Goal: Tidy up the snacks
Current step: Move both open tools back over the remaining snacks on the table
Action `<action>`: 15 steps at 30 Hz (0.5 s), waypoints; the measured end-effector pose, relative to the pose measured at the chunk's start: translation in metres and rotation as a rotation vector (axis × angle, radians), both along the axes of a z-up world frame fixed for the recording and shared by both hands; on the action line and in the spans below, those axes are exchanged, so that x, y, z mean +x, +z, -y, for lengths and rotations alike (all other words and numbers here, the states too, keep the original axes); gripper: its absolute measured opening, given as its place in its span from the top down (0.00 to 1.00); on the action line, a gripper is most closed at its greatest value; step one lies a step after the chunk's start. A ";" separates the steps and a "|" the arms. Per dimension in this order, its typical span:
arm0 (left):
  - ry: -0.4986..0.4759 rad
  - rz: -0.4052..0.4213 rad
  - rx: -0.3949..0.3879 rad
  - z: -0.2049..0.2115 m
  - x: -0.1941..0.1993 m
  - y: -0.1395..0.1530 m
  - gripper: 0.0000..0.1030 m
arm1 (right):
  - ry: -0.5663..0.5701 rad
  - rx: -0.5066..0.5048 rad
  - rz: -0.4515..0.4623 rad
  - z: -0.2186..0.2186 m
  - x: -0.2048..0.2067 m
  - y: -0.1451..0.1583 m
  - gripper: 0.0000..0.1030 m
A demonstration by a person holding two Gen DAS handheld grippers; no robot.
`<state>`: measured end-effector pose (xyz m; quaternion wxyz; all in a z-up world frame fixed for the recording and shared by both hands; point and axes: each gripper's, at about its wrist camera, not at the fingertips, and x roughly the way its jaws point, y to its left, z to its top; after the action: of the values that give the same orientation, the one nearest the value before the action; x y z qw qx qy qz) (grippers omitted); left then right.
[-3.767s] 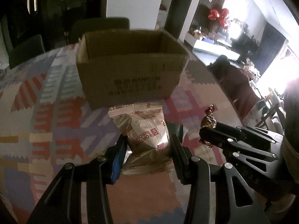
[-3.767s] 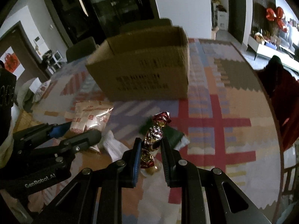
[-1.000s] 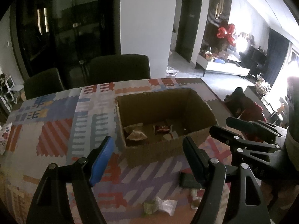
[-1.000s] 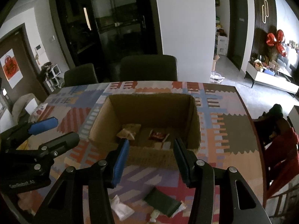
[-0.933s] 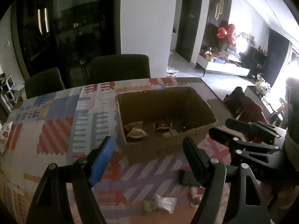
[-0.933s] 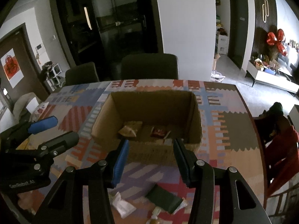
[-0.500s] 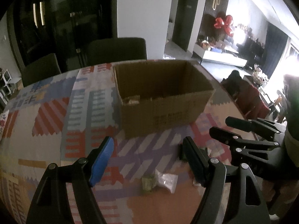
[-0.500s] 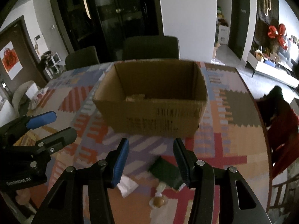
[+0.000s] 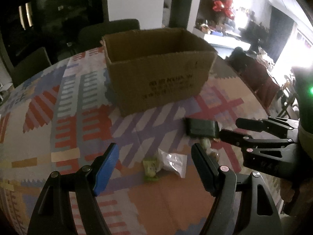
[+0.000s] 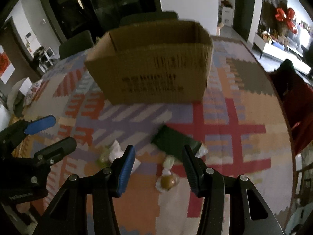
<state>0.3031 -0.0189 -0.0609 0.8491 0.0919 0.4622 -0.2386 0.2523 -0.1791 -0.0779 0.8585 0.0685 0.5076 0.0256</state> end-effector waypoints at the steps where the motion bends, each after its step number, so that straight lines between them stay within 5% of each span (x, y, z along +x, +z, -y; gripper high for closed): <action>1: -0.012 -0.005 0.006 0.001 -0.001 -0.003 0.27 | -0.006 0.004 -0.011 0.000 -0.002 -0.005 0.51; 15: -0.176 -0.129 0.098 0.017 0.004 -0.065 0.27 | -0.088 0.039 -0.156 0.001 -0.018 -0.062 0.51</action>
<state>0.3076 -0.0354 -0.1259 0.7878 0.1578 0.5172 -0.2950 0.2341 -0.1803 -0.1399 0.8151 0.1093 0.5689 -0.0076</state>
